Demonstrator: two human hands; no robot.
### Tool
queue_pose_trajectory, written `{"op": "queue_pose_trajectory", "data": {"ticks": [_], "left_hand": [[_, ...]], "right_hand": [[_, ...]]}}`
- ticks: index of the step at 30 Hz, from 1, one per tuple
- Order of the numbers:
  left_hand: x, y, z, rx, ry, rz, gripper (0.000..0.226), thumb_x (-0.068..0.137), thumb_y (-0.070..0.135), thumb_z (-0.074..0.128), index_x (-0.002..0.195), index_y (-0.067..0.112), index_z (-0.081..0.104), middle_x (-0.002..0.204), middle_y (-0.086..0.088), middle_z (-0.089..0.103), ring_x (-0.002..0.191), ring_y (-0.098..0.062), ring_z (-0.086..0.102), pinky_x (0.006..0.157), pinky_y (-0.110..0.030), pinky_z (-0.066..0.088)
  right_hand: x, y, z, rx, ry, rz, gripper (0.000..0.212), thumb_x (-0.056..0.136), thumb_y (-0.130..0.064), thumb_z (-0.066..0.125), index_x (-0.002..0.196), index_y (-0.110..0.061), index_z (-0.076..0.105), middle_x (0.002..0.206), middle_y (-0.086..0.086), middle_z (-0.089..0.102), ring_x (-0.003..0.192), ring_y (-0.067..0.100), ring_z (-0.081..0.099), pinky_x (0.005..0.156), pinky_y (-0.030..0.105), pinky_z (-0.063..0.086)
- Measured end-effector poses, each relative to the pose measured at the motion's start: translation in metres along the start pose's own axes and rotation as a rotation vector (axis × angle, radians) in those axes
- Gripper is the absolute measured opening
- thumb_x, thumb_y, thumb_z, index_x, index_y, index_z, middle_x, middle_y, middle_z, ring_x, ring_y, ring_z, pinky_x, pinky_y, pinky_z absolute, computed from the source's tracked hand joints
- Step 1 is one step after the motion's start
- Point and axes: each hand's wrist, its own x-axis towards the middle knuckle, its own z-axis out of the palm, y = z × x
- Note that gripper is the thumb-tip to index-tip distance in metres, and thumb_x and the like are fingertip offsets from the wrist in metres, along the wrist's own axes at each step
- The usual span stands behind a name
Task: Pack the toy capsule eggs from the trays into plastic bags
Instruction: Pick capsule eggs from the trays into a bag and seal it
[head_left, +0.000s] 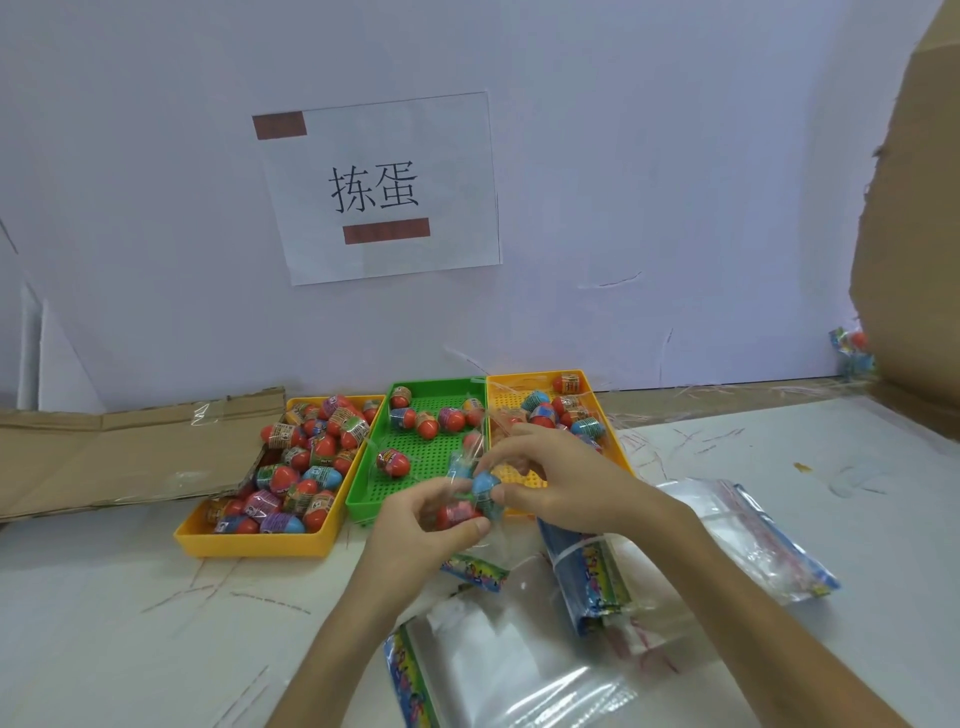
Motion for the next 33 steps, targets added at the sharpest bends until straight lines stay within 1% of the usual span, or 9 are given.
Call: {"op": "queue_pose_trajectory", "data": {"ticks": [5,12,15,17,20,24,28,30,33], "left_hand": [[-0.001,0.0,-0.001,0.025,0.034,0.06,0.03,0.082,0.01,0.083,0.105,0.027,0.074,0.09,0.003,0.078,0.076,-0.013,0.074,0.066,-0.022,0.058],[-0.002,0.003,-0.002,-0.042,0.055,0.08,0.037,0.074,0.023,0.085,0.109,0.024,0.073,0.094,-0.001,0.079,0.083,-0.018,0.076,0.069,-0.029,0.062],[-0.002,0.003,-0.001,-0.049,0.072,0.061,0.043,0.07,0.04,0.078,0.11,0.026,0.071,0.092,0.002,0.079,0.083,-0.014,0.076,0.069,-0.025,0.061],[-0.002,0.004,0.001,-0.031,0.043,0.032,0.04,0.077,0.047,0.068,0.11,0.025,0.071,0.09,0.006,0.079,0.085,-0.01,0.075,0.07,-0.02,0.058],[-0.002,0.006,0.004,0.031,-0.058,0.016,0.036,0.087,0.051,0.051,0.105,0.027,0.072,0.093,0.005,0.075,0.085,0.001,0.068,0.07,-0.013,0.052],[-0.002,0.007,0.001,-0.085,-0.116,-0.08,0.029,0.095,0.046,0.052,0.112,0.032,0.071,0.103,0.005,0.077,0.095,-0.013,0.072,0.075,-0.02,0.057],[-0.002,0.009,-0.003,-0.124,-0.006,-0.003,0.033,0.082,0.044,0.067,0.11,0.028,0.073,0.096,0.008,0.079,0.09,-0.006,0.074,0.069,-0.012,0.053],[-0.002,0.009,-0.003,-0.128,0.079,0.023,0.034,0.079,0.045,0.068,0.107,0.027,0.074,0.092,0.009,0.079,0.086,-0.004,0.074,0.068,-0.012,0.054],[0.0,0.007,-0.003,-0.172,0.135,0.011,0.034,0.077,0.042,0.071,0.107,0.028,0.073,0.095,0.006,0.08,0.089,-0.008,0.075,0.07,-0.016,0.057]], "right_hand": [[0.001,0.003,-0.001,-0.028,-0.061,0.032,0.021,0.099,-0.041,0.059,0.11,-0.027,0.071,0.09,-0.015,0.046,0.08,-0.009,0.047,0.065,0.016,0.032],[-0.002,0.0,-0.004,0.033,-0.024,-0.024,0.013,0.087,-0.041,0.075,0.096,-0.041,0.065,0.094,-0.015,0.048,0.088,-0.007,0.047,0.071,0.014,0.035],[-0.001,-0.003,-0.006,0.076,0.015,-0.018,0.013,0.086,-0.042,0.077,0.093,-0.038,0.067,0.115,-0.008,0.058,0.102,0.003,0.054,0.082,0.029,0.046],[-0.001,-0.006,-0.006,0.105,0.062,-0.025,0.013,0.085,-0.04,0.078,0.091,-0.035,0.068,0.115,-0.003,0.06,0.1,0.01,0.057,0.085,0.033,0.049],[0.0,-0.006,-0.004,0.079,0.132,-0.035,0.014,0.083,-0.038,0.081,0.092,-0.029,0.073,0.096,-0.006,0.056,0.091,0.006,0.054,0.08,0.028,0.046],[0.0,-0.005,-0.006,0.09,0.216,-0.063,0.011,0.081,-0.032,0.084,0.087,-0.029,0.075,0.086,-0.016,0.052,0.083,-0.004,0.052,0.071,0.013,0.038],[0.001,-0.001,-0.008,0.1,0.235,-0.065,0.014,0.082,-0.033,0.083,0.08,-0.039,0.071,0.081,-0.03,0.052,0.079,-0.006,0.051,0.067,0.011,0.036],[0.001,0.002,-0.009,0.095,0.208,-0.051,0.008,0.083,-0.035,0.082,0.082,-0.03,0.075,0.083,-0.037,0.053,0.083,-0.014,0.052,0.07,0.009,0.037],[-0.001,0.005,-0.009,0.083,0.172,-0.038,0.018,0.082,-0.038,0.082,0.085,-0.022,0.073,0.085,-0.039,0.055,0.089,-0.019,0.052,0.073,0.007,0.037]]}}
